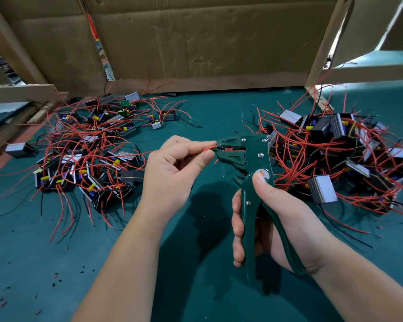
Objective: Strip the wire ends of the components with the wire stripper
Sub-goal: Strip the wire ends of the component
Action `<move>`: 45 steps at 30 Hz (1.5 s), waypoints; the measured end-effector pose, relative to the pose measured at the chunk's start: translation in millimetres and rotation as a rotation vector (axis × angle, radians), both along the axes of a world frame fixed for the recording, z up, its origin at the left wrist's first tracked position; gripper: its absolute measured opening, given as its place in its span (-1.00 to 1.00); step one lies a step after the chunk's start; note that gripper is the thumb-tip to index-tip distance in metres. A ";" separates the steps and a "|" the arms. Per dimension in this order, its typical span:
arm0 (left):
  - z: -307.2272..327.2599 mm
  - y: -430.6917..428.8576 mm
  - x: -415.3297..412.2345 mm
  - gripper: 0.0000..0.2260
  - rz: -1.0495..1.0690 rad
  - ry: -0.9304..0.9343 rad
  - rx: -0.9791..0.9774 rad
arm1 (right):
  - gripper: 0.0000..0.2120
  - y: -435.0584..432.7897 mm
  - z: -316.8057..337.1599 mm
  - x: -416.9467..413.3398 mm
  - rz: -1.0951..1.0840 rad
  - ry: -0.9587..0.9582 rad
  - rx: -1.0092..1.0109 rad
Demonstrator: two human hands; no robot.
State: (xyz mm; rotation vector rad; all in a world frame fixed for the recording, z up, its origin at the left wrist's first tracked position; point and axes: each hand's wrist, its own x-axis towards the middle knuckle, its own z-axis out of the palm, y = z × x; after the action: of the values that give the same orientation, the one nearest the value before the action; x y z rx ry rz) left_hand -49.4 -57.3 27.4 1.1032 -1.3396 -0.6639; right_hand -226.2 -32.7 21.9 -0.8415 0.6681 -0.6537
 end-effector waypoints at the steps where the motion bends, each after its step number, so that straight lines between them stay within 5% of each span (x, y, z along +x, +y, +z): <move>1: -0.3 0.2 0.6 -0.85 -0.027 -0.013 0.010 | -0.53 0.1 -0.4 1.6 -0.038 0.006 0.009; 8: -2.6 5.2 -2.2 -0.76 -0.168 -0.228 0.127 | -0.60 -10.3 -1.8 0.2 -0.202 -0.037 0.086; 14: 0.3 3.3 -0.5 -0.70 -0.116 -0.137 0.273 | -0.62 -14.8 -0.5 -8.6 -0.144 -0.126 0.083; 23: -12.7 -1.3 7.9 -0.76 -0.003 -0.576 0.108 | -0.46 -7.6 -5.7 -5.6 0.164 -0.097 0.038; 45: 2.8 3.1 5.1 -0.78 0.066 -0.821 -0.038 | -0.61 -4.1 -5.1 -2.8 0.096 0.036 0.014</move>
State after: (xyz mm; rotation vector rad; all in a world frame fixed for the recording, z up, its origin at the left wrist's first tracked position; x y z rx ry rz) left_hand -44.3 -54.2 30.2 1.4534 -1.9772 -0.1107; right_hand -229.0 -36.8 16.8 -0.8684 0.6600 -0.5477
